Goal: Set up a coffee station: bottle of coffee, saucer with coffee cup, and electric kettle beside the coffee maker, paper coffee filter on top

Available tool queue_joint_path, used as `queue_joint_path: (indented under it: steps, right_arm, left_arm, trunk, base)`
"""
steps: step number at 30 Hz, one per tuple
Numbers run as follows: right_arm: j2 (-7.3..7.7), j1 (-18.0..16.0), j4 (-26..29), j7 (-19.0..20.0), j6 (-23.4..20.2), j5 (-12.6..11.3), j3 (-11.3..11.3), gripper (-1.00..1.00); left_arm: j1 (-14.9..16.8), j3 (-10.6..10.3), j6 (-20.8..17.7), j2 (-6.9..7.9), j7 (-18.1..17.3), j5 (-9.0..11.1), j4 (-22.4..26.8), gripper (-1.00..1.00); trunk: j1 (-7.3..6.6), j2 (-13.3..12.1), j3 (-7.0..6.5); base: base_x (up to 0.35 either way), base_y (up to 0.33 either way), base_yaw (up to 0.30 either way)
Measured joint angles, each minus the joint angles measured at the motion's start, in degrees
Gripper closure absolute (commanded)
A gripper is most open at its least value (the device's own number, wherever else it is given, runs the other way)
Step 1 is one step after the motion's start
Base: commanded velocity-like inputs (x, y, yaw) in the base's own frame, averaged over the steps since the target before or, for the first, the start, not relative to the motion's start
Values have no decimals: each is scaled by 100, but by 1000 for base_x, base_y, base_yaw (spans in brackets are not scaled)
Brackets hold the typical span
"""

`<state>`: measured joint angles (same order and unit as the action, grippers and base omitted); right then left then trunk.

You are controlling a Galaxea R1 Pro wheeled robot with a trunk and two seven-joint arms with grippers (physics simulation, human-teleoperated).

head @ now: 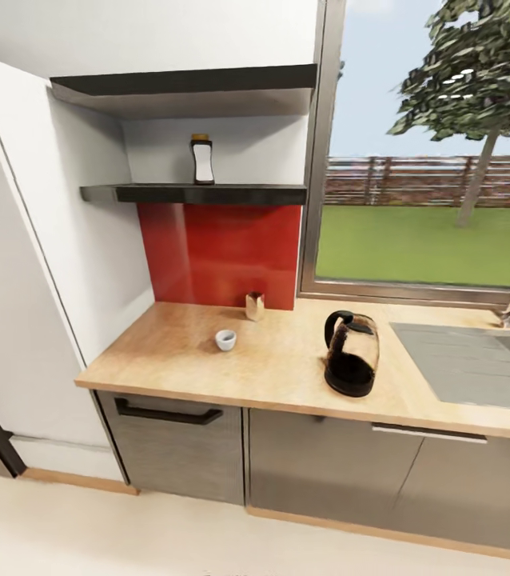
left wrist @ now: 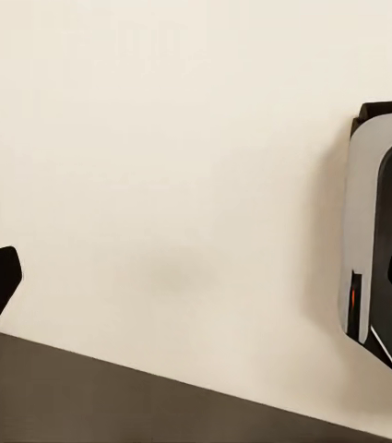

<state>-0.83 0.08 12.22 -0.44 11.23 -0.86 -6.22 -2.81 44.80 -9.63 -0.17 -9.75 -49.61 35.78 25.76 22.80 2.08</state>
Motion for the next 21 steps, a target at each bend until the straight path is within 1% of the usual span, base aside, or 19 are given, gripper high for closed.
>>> queue_joint_path:
  steps: [10, 14, 17, 21]
  right_arm:
    - [5, 0, -2, -8, 0, -1, -4, -100]
    - [8, 0, -1, -10, 0, -1, -8, -100]
    - [8, 0, 0, -10, 0, -1, -7, -100]
    - [1, 0, 6, -5, 0, 4, -2, -100]
  left_arm:
    - [0, -13, 22, 8, -11, 3, -8, -100]
    - [0, -21, 121, 36, -15, 10, -9, -100]
    - [0, -20, 224, 27, -16, -4, -7, -100]
    - [-1, -23, 291, 23, -16, -7, -4, -100]
  trunk:
    - [-1, 0, 0]
    - [-1, 0, 0]
    - [-1, 0, 0]
    - [1, 0, 0]
  base:
    - [-12, 15, -265]
    - [0, 0, -265]
    - [-2, 0, -262]
    - [-166, 0, -99]
